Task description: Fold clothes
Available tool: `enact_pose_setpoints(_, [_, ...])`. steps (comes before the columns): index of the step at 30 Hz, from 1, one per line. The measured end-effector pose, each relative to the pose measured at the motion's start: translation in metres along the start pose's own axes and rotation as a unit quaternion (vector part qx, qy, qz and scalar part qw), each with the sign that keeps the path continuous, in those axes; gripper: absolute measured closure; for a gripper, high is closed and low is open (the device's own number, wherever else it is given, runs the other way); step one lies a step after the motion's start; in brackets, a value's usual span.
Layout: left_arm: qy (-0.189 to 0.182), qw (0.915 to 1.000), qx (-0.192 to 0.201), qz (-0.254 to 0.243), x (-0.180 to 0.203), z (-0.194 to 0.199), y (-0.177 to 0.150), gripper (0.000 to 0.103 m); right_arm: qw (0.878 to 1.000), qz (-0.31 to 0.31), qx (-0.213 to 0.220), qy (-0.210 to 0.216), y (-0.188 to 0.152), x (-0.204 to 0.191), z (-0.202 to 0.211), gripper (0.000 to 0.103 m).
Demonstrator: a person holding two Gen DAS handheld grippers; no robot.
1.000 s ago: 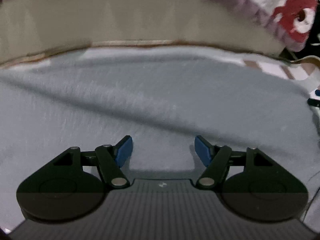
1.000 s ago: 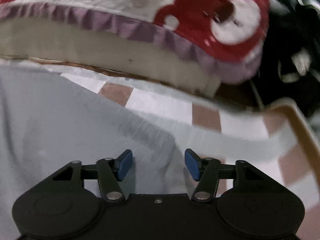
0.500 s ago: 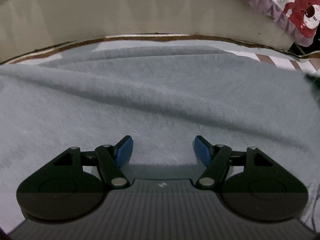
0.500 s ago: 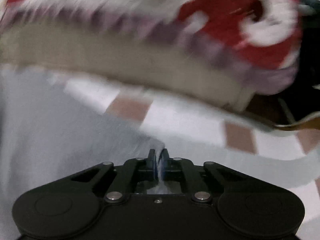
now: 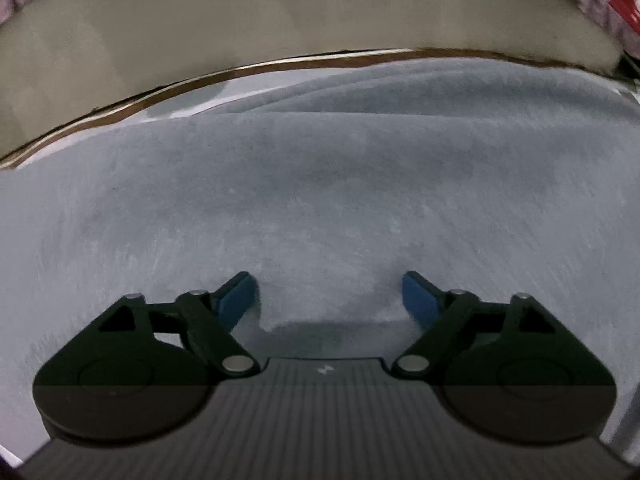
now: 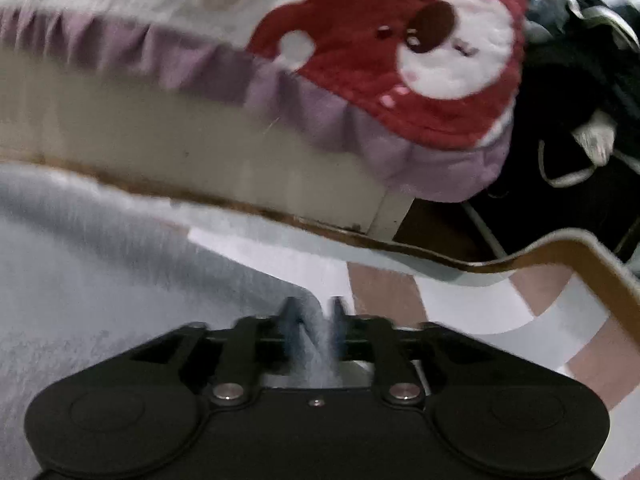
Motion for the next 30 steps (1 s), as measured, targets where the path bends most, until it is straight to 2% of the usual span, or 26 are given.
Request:
enact_pose_setpoints(2, [0.009,0.9999,0.007,0.008,-0.006,-0.002,0.002,0.020,1.000,-0.002,-0.009,-0.001,0.009,0.000,0.010,0.033])
enact_pose_setpoints(3, [0.008,0.9999,0.012,0.008,-0.006,-0.002,0.004,0.027,1.000,-0.003,-0.014,-0.001,0.014,0.000,0.015,0.032])
enact_pose_setpoints(4, [0.007,0.9998,0.017,0.008,-0.007,-0.001,0.006,0.046,0.999,-0.016,-0.025,0.015,0.017,0.002,0.020,0.032])
enact_pose_setpoints(5, [0.003,0.9998,0.020,0.001,-0.004,0.000,0.009,0.057,0.998,-0.034,-0.039,0.039,0.021,0.005,0.026,0.032])
enact_pose_setpoints(6, [-0.002,0.9997,0.021,-0.013,0.003,0.002,0.013,0.082,0.994,-0.066,-0.059,0.058,0.023,0.013,0.031,0.032])
enact_pose_setpoints(7, [0.004,0.9996,0.018,-0.024,0.010,0.003,0.016,0.099,0.988,-0.104,-0.082,0.074,0.024,0.023,0.036,0.032])
enact_pose_setpoints(8, [0.025,0.9990,0.014,-0.033,0.015,0.004,0.018,0.100,0.980,-0.142,-0.105,0.089,0.026,0.032,0.041,0.031])
enact_pose_setpoints(10, [0.073,0.9961,0.018,-0.046,0.021,0.011,0.022,0.100,0.955,-0.224,-0.159,0.111,0.028,0.054,0.053,0.031])
enact_pose_setpoints(12, [0.082,0.9948,0.042,-0.044,0.029,0.029,0.021,0.096,0.930,-0.294,-0.187,0.115,0.021,0.078,0.075,0.031])
enact_pose_setpoints(14, [0.039,0.9957,0.075,-0.039,0.044,0.053,0.014,0.084,0.919,-0.330,-0.182,0.120,0.009,0.094,0.102,0.030])
enact_pose_setpoints(16, [-0.012,0.9941,0.100,-0.041,0.061,0.078,0.000,0.049,0.909,-0.358,-0.186,0.108,-0.028,0.109,0.132,0.020])
enact_pose_setpoints(19, [-0.107,0.9879,0.101,-0.048,0.088,0.106,-0.031,0.045,0.889,-0.384,-0.242,0.065,-0.110,0.124,0.160,0.019])
enact_pose_setpoints(20, [-0.132,0.9849,0.098,-0.054,0.097,0.112,-0.042,0.045,0.885,-0.383,-0.259,0.055,-0.131,0.128,0.169,0.024])
enact_pose_setpoints(22, [-0.161,0.9798,0.090,-0.077,0.114,0.118,-0.061,0.041,0.884,-0.390,-0.255,0.034,-0.149,0.141,0.189,0.025])
enact_pose_setpoints(23, [-0.157,0.9798,0.082,-0.092,0.121,0.117,-0.069,0.037,0.882,-0.406,-0.238,0.018,-0.153,0.150,0.201,0.024])
enact_pose_setpoints(24, [-0.130,0.9827,0.066,-0.114,0.126,0.111,-0.076,0.028,0.879,-0.422,-0.221,0.001,-0.157,0.160,0.214,0.022])
enact_pose_setpoints(26, [-0.078,0.9844,0.042,-0.152,0.134,0.100,-0.088,0.028,0.866,-0.455,-0.206,-0.032,-0.174,0.180,0.232,0.022])
enact_pose_setpoints(28, [-0.033,0.9833,0.039,-0.175,0.135,0.091,-0.094,0.028,0.848,-0.481,-0.223,-0.027,-0.190,0.187,0.229,0.022])
enact_pose_setpoints(29, [-0.024,0.9829,0.039,-0.178,0.134,0.089,-0.095,0.029,0.838,-0.494,-0.233,-0.022,-0.198,0.189,0.226,0.022])
enact_pose_setpoints(30, [-0.030,0.9837,0.042,-0.172,0.132,0.088,-0.094,0.033,0.829,-0.506,-0.240,-0.004,-0.203,0.189,0.220,0.022])
Point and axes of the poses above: each gripper's, at about its wrist camera, not at the fingertips, and z roughly against the way its jaws point, x to its right, y to its top, the point moved 8 cm from there along -z, roughly the way its jaws point, and after that the axes turned 12 degrees about -z, right-handed, at the moved point
